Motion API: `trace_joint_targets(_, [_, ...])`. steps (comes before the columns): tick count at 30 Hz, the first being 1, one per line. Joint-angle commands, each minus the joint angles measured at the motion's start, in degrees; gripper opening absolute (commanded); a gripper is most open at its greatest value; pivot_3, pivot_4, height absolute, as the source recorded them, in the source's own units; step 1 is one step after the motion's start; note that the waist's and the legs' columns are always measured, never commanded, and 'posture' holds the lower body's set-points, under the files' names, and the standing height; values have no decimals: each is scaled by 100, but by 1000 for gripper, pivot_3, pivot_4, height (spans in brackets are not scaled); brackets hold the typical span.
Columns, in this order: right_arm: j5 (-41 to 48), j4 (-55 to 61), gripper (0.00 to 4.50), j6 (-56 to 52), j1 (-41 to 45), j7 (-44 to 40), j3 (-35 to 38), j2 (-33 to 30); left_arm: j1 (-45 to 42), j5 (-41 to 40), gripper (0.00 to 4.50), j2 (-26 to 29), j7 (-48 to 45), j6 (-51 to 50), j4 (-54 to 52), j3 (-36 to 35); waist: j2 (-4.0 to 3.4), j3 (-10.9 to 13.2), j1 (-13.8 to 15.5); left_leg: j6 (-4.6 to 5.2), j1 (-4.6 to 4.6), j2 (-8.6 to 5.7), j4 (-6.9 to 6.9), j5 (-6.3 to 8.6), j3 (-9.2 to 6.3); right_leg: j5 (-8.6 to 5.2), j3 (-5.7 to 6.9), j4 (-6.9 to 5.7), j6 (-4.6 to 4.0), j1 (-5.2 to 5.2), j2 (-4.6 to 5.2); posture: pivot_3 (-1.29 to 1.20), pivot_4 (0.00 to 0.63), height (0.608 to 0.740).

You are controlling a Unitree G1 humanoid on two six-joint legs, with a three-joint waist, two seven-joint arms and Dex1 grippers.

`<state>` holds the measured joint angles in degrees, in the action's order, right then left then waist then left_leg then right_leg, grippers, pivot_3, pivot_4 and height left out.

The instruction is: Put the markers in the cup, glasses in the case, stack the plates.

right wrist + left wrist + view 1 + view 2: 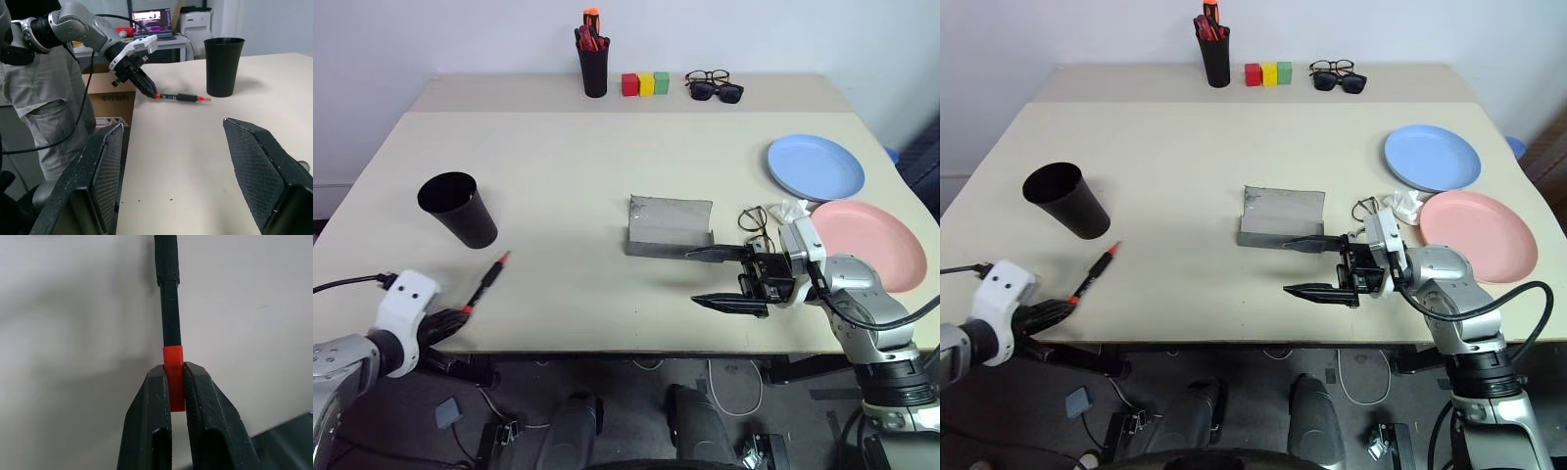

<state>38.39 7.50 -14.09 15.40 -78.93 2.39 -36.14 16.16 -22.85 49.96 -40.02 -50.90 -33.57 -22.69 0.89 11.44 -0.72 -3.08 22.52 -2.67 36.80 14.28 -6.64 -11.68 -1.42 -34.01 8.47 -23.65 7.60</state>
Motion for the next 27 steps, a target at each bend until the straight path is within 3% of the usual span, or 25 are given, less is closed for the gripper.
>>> trace_joint_targets(1, [27, 228, 3341, 100, -121, 133, 185, 7, -652, 289, 38, 174, -116, 553, 385, 627, 0, 0, 9, 1, 0, 0, 0, -1, 0, 0, 0, -1, 0, 0, 0, 0, 150, 740])
trace_joint_targets(8, [34, 476, 3341, 147, -436, 452, 444, -89, -2154, 837, 38, 23, -128, 973, 1389, 2059, -2, 1, -24, 5, 0, -1, -2, -3, 1, 3, 0, -7, 3, -1, -6, 0, 150, 740])
trace_joint_targets(15, [60, 738, 3341, 128, -654, 706, 581, -117, -2608, 862, 3235, 47, -388, 913, 1607, 2372, -3, 1, -9, 5, -9, 8, -4, -3, -1, 1, -1, -14, 6, 3, -16, 0, 150, 740])
trace_joint_targets(22, [88, 731, 3341, 92, -671, 820, 653, -113, -3000, 421, 3235, 524, -966, 566, 1207, 2010, 0, 4, -10, 5, -5, 11, -4, -3, -1, 2, -1, -12, 4, 0, -18, 0, 150, 740])
trace_joint_targets(27, [74, 699, 3341, 113, -667, 861, 638, -87, -4118, 579, 3235, 632, -1009, -130, 1403, 2740, 0, 4, 7, 5, -6, 15, -2, -3, -2, -3, 0, -9, 9, 4, -23, 0, 150, 740])
